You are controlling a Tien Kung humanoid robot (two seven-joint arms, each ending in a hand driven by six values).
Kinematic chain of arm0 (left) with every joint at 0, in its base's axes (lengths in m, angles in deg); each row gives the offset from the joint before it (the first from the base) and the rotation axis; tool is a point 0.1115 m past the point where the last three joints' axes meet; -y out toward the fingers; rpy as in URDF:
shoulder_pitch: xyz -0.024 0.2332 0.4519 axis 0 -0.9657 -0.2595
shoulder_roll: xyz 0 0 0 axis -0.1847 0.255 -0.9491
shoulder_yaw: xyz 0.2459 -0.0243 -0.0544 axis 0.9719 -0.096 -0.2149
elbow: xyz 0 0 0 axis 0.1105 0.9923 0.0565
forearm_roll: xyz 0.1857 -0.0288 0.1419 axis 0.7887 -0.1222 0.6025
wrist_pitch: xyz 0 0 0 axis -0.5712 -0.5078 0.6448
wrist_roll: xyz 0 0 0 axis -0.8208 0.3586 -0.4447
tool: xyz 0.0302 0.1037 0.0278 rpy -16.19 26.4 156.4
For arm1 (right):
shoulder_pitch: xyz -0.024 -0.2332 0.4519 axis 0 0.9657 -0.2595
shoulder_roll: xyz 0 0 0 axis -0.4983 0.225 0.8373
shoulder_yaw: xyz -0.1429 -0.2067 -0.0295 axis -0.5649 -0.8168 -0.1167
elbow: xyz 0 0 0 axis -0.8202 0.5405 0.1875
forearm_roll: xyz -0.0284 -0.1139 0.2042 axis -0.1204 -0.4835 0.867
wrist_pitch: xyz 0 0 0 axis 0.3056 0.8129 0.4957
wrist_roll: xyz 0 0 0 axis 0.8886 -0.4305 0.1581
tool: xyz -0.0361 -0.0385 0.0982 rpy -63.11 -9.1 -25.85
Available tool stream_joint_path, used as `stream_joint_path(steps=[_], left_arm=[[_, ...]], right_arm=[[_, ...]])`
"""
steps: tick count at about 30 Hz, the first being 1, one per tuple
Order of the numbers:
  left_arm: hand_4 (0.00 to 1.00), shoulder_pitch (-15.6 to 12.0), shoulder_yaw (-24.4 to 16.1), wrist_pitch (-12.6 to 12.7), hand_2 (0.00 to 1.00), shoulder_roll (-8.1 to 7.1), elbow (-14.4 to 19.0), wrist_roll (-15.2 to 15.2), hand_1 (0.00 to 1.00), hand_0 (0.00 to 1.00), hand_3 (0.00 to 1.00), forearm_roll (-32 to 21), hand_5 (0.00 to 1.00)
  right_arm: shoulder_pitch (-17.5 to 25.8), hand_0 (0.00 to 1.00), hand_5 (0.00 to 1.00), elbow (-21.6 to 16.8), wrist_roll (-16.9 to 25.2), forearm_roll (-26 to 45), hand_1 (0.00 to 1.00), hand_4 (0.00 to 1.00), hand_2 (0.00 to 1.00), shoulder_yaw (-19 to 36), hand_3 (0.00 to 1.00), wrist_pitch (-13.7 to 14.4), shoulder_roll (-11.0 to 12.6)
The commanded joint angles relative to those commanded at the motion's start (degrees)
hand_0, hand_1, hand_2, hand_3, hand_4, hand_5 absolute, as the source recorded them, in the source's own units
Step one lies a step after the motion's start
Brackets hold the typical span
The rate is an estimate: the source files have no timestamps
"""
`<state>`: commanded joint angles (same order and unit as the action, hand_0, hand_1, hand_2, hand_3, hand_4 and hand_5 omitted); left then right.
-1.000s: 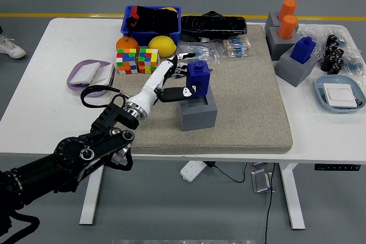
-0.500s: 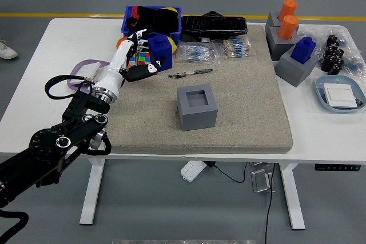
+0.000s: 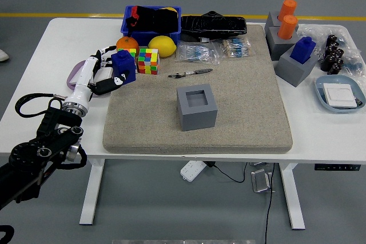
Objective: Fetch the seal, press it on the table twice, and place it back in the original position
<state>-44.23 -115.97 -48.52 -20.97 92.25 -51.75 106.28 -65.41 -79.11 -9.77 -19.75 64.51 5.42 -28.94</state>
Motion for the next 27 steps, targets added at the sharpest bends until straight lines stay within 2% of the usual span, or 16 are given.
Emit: stream_joint_path(steps=[17, 27], left_arm=[[0.598, -0.86, 3.79, 0.59, 0.432, 1.41, -3.87, -1.02, 0.507, 0.799, 0.849, -1.92, 0.002], [0.594, -2.29, 5.17, 0.50, 0.426, 1.80, -4.55, -1.82, 0.507, 0.799, 0.846, -3.70, 0.002]], right_arm=[[0.02, 0.789, 0.487, 0.00, 0.45, 0.23, 0.722, 0.817, 0.727, -0.01, 0.665, -0.11, 0.04], [0.16, 0.789, 0.487, 0.00, 0.44, 0.21, 0.722, 0.817, 0.727, -0.10, 0.666, -0.11, -0.09]])
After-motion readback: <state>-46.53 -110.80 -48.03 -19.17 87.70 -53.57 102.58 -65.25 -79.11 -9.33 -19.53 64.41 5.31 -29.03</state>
